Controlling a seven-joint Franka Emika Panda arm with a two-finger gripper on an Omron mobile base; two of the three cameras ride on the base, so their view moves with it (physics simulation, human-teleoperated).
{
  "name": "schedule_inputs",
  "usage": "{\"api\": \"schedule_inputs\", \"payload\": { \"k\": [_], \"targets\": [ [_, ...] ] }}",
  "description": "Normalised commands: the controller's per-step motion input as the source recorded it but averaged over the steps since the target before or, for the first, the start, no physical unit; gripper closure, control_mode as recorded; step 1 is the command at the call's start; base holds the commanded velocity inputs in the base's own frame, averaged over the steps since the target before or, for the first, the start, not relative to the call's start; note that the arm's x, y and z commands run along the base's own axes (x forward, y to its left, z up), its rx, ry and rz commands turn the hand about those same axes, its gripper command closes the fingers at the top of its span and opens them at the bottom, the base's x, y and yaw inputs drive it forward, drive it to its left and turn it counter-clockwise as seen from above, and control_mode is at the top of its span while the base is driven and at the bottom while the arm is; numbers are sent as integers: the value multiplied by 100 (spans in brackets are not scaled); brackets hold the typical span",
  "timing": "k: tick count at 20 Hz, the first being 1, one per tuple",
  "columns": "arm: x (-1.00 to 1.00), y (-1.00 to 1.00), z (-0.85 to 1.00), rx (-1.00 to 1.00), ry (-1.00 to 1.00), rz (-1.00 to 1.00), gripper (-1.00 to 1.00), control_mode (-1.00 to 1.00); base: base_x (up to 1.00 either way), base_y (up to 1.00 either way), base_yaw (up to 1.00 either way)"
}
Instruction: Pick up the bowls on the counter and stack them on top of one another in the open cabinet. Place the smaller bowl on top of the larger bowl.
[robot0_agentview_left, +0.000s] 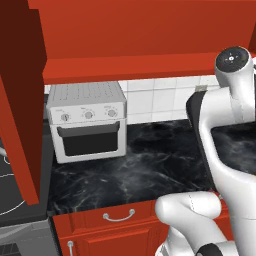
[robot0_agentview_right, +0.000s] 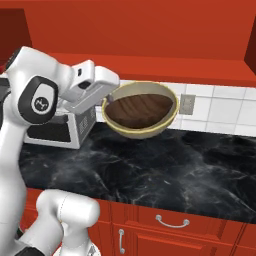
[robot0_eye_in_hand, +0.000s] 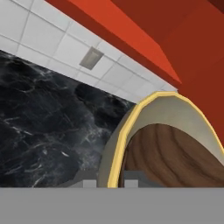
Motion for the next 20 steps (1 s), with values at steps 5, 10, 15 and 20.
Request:
{"api": "schedule_inputs", "payload": {
  "k": [5,10,15,20],
  "targets": [
    [-10,8,41,-5,-5,13,100,-100,0,0,0],
    [-4,12,29,-5,-2,15,100,-100,0,0,0],
    [0,14,23,-7,0,16,100,-100,0,0,0],
    [0,21,15,-9,0,18,100,-100,0,0,0]
  ]
}}
